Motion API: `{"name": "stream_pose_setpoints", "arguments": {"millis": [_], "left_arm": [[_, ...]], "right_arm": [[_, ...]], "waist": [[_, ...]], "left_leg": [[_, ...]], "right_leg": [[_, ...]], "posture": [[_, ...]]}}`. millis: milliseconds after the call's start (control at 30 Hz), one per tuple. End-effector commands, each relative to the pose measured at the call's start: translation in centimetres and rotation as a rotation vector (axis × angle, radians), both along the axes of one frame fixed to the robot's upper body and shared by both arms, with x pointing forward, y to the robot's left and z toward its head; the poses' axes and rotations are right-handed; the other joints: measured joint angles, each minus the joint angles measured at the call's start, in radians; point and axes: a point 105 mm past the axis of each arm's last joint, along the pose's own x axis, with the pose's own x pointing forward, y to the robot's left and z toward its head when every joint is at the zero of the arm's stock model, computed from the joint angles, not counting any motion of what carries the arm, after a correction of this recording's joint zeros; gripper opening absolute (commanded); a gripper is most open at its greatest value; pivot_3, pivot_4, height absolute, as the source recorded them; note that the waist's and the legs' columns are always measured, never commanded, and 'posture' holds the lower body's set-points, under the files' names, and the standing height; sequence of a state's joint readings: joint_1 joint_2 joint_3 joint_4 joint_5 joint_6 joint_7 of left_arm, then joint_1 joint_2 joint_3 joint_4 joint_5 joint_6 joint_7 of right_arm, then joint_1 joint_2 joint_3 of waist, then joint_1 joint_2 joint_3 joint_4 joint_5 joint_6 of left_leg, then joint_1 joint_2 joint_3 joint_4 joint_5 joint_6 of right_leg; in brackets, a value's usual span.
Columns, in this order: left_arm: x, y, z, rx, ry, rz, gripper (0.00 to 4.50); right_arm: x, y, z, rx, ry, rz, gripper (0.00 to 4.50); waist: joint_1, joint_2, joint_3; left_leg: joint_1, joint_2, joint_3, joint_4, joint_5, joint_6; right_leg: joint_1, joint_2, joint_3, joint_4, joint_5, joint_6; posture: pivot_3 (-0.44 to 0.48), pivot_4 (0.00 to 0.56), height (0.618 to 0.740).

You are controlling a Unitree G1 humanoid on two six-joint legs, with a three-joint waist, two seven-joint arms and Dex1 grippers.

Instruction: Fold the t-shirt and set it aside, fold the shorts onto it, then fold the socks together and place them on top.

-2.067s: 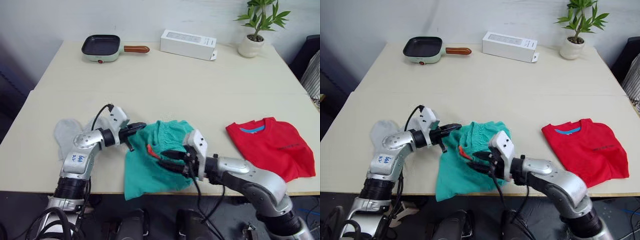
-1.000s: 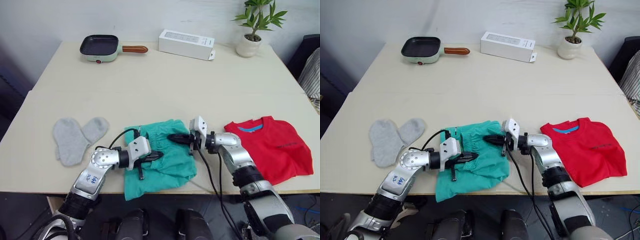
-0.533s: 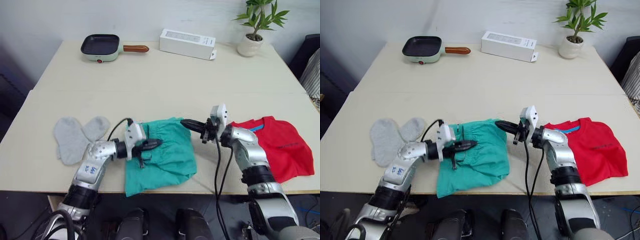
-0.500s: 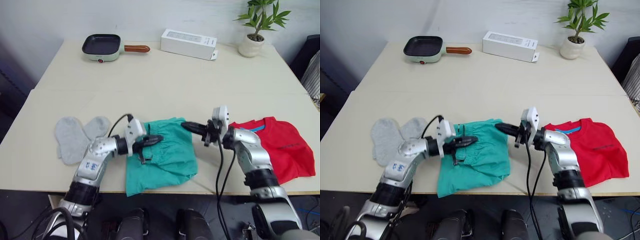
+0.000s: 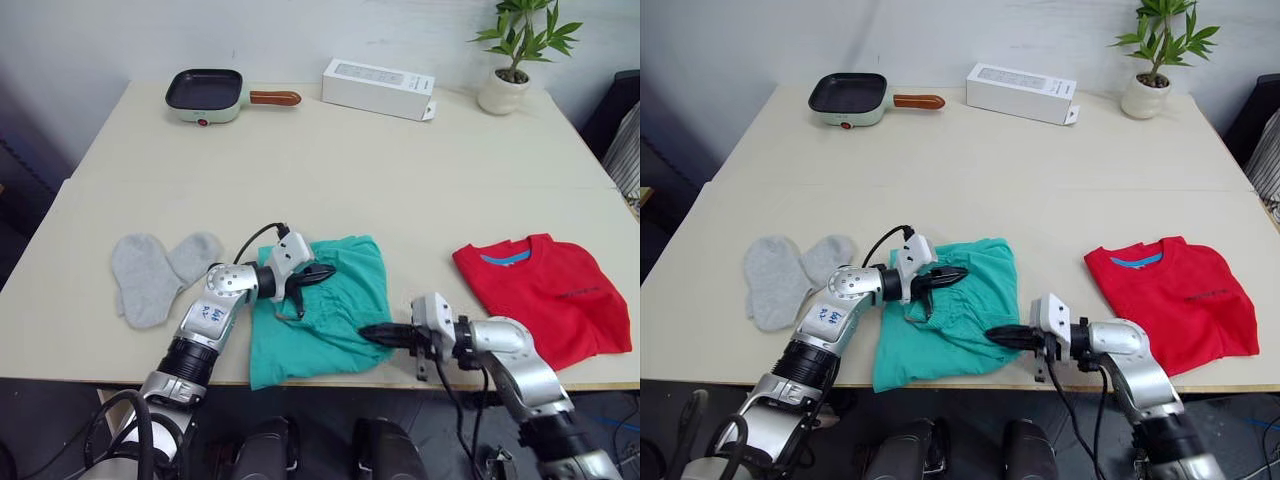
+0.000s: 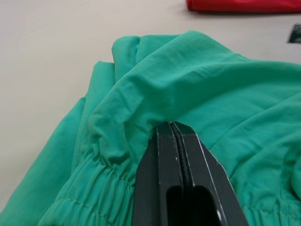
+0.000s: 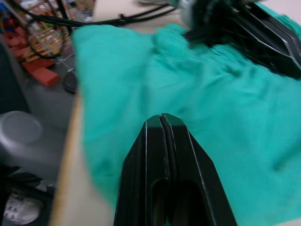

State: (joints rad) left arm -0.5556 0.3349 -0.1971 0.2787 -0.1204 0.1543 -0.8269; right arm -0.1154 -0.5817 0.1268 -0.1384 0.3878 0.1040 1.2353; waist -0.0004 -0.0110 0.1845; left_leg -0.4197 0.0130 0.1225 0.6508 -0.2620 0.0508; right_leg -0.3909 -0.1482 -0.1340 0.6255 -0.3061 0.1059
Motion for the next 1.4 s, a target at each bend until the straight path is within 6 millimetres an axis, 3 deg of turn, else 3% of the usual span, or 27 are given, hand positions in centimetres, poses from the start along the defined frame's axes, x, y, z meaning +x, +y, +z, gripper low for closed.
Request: {"name": "stream_pose_setpoints", "arguments": {"millis": [33, 167, 300, 367, 500, 633, 733, 800, 933, 1067, 1167, 1267, 1400], "left_arm": [[-0.9, 1.4, 0.7, -0.037, -0.020, -0.042, 0.00], [-3.1, 2.5, 2.2, -0.088, -0.082, -0.183, 0.00], [-3.9, 3.4, 1.9, -0.062, -0.090, -0.209, 0.00], [-4.0, 3.6, 1.7, -0.057, -0.091, -0.206, 0.00], [-3.5, 3.9, 0.4, -0.033, -0.089, -0.145, 0.00], [-3.2, 3.7, -0.5, -0.035, -0.074, -0.106, 0.00], [-3.2, 3.8, -1.1, -0.032, -0.057, -0.088, 0.00], [-3.3, 3.8, -1.3, -0.029, -0.052, -0.086, 0.00], [-3.2, 3.8, -0.9, -0.051, -0.050, -0.077, 0.00], [-3.2, 3.6, 0.1, -0.099, -0.052, -0.099, 0.00], [-4.1, 3.1, 1.9, -0.185, -0.009, -0.158, 0.00], [-5.7, 2.5, 3.6, -0.237, 0.043, -0.245, 0.58], [-7.3, 2.1, 5.9, -0.256, 0.008, -0.292, 1.83]], "right_arm": [[-0.7, -0.9, 2.6, 0.034, 0.099, -0.035, 0.02], [1.1, -2.9, 4.2, 0.134, 0.365, -0.183, 0.92], [2.4, -4.7, 3.1, 0.059, 0.760, -0.305, 2.34], [2.5, -4.8, 2.3, -0.041, 0.818, -0.319, 3.05], [5.3, -2.8, 1.8, -0.002, 0.901, -0.368, 4.46], [6.4, 0.4, 1.6, 0.009, 0.927, -0.325, 4.46], [7.3, 2.8, 1.8, 0.053, 0.932, -0.307, 3.76], [7.9, 3.6, 1.9, 0.076, 0.920, -0.315, 3.07], [7.8, 3.9, 1.8, 0.091, 0.899, -0.316, 1.57], [6.6, 4.0, 3.7, 0.158, 0.855, -0.227, 0.17], [5.1, 2.8, 6.4, 0.202, 0.783, -0.140, 0.04], [3.9, 0.9, 8.7, 0.205, 0.717, -0.096, 0.00], [2.6, -5.4, 12.7, 0.142, 0.569, -0.165, 0.00]], "waist": [[-0.005, 0.000, 0.000], [-0.003, 0.000, 0.000], [0.003, 0.000, 0.000], [0.006, 0.000, 0.000], [-0.003, 0.000, 0.000], [-0.007, 0.000, 0.000], [-0.009, 0.000, 0.000], [-0.009, 0.000, 0.000], [-0.008, 0.000, 0.000], [-0.007, 0.000, 0.000], [-0.004, 0.000, 0.000], [-0.003, 0.000, 0.000], [0.001, 0.001, 0.001]], "left_leg": [[0.000, 0.000, 0.000, 0.000, 0.000, 0.000], [0.000, 0.003, -0.002, 0.000, 0.000, -0.002], [-0.001, 0.003, -0.003, 0.000, 0.000, -0.002], [-0.001, 0.002, -0.004, 0.000, -0.001, -0.001], [-0.002, 0.002, -0.003, 0.000, -0.002, 0.000], [-0.001, 0.002, -0.002, 0.000, -0.001, -0.001], [-0.001, 0.002, -0.001, 0.000, -0.001, -0.001], [-0.001, 0.002, 0.000, 0.000, -0.001, -0.001], [-0.002, 0.002, 0.000, 0.000, -0.001, 0.000], [-0.001, 0.002, 0.000, 0.000, -0.001, 0.000], [-0.002, 0.002, 0.000, 0.000, -0.001, 0.000], [-0.004, 0.001, 0.000, 0.000, -0.002, 0.001], [-0.004, 0.001, -0.001, -0.001, -0.002, 0.001]], "right_leg": [[0.000, 0.000, 0.001, 0.000, 0.000, 0.000], [0.000, 0.000, 0.002, 0.000, 0.000, -0.003], [0.000, -0.002, 0.002, -0.002, 0.000, -0.004], [0.000, -0.003, 0.001, -0.003, 0.000, -0.005], [0.000, -0.002, 0.001, -0.004, 0.000, -0.004], [-0.001, 0.000, 0.000, -0.002, 0.000, -0.004], [-0.001, 0.000, 0.000, 0.000, 0.000, -0.004], [-0.001, 0.000, 0.000, 0.001, 0.000, -0.004], [-0.001, 0.000, 0.000, 0.003, 0.001, -0.004], [-0.001, 0.000, 0.000, 0.002, 0.001, -0.003], [-0.002, 0.000, 0.000, 0.002, 0.001, -0.003], [-0.002, 0.000, 0.001, 0.002, 0.001, -0.003], [-0.001, 0.000, 0.001, -0.002, 0.001, -0.002]], "posture": [[0.000, 0.150, 0.740], [0.000, 0.150, 0.740], [0.000, 0.150, 0.740], [0.000, 0.150, 0.740], [0.000, 0.150, 0.740], [0.000, 0.150, 0.740], [0.000, 0.150, 0.740], [0.000, 0.150, 0.740], [0.000, 0.150, 0.740], [0.000, 0.150, 0.740], [0.000, 0.150, 0.740], [0.000, 0.150, 0.740], [0.000, 0.150, 0.740]]}}
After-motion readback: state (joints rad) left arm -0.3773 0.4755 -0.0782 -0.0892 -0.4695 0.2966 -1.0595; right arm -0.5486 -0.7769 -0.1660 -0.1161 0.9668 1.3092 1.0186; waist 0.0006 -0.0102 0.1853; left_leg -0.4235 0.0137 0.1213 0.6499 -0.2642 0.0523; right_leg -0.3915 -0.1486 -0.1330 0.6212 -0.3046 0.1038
